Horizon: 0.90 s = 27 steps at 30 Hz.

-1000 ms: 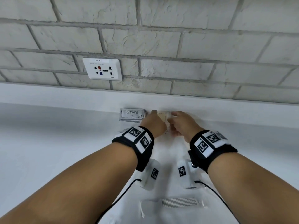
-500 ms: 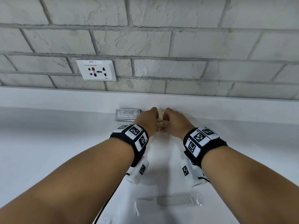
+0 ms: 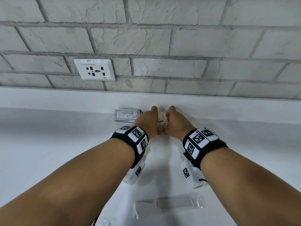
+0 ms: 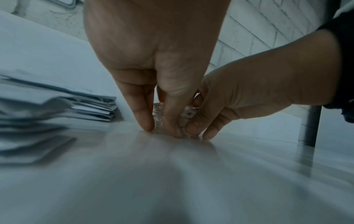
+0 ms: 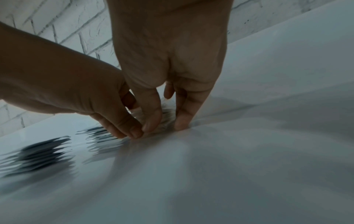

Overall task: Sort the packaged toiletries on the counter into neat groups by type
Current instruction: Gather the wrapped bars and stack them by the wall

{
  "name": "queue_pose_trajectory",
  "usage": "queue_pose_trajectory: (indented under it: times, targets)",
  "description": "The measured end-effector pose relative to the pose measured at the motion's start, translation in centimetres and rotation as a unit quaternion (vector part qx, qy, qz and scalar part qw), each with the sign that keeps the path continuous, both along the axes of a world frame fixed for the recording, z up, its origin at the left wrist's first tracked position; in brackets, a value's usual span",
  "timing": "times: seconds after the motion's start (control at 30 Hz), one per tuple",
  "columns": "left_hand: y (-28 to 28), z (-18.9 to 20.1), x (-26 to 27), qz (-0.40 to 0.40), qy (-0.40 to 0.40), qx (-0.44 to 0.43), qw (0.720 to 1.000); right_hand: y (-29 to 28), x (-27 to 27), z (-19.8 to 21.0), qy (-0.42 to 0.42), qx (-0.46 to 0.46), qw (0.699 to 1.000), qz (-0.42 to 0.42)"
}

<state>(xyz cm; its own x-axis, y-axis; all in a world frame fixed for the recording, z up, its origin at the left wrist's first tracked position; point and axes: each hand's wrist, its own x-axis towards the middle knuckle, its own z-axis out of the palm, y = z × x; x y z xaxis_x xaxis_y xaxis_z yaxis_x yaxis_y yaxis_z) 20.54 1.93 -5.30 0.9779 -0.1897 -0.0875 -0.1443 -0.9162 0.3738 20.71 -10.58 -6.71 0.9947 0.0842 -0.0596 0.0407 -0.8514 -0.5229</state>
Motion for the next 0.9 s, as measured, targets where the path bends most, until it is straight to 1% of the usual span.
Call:
queue_pose_trajectory:
  times: [0.07,0.13,0.23,0.3,0.43,0.53,0.63,0.77,0.83,0.9]
  targets:
    - [0.1,0.0,0.1,0.010,0.012,-0.012,1.000,-0.3,0.0,0.0,0.021,0.036,0.999,-0.013]
    - [0.2,0.1,0.1,0.017,0.027,-0.017,0.999,-0.5,0.0,0.1,0.037,0.053,0.998,-0.016]
    - [0.2,0.1,0.0,0.002,0.029,0.003,1.000,-0.7,-0.4,0.2,0.047,0.034,0.998,0.011]
    - [0.2,-0.1,0.0,-0.003,0.025,0.013,1.000,-0.7,-0.7,0.1,0.061,0.032,0.998,0.010]
    - [0.2,0.0,-0.1,0.001,0.027,-0.015,1.000,-0.5,-1.0,0.5,0.071,0.013,0.997,0.017]
    - [0.2,0.7,-0.4,-0.001,0.042,-0.038,0.998,-0.7,-1.1,0.7,0.088,0.037,0.995,0.007]
    - [0.4,0.9,-0.3,-0.003,0.058,-0.031,0.998,-0.8,-1.3,0.7,0.086,0.054,0.995,0.006]
    - [0.6,0.6,-0.2,0.014,0.049,-0.036,0.998,-0.2,-1.7,0.8,0.077,0.083,0.993,0.017]
    - [0.6,0.5,-0.2,0.014,0.041,-0.042,0.998,-0.1,-1.9,0.5,0.073,0.062,0.995,0.023]
    - [0.5,0.7,-0.4,0.013,0.042,-0.051,0.998,-0.3,-1.9,0.2,0.071,0.053,0.996,0.004]
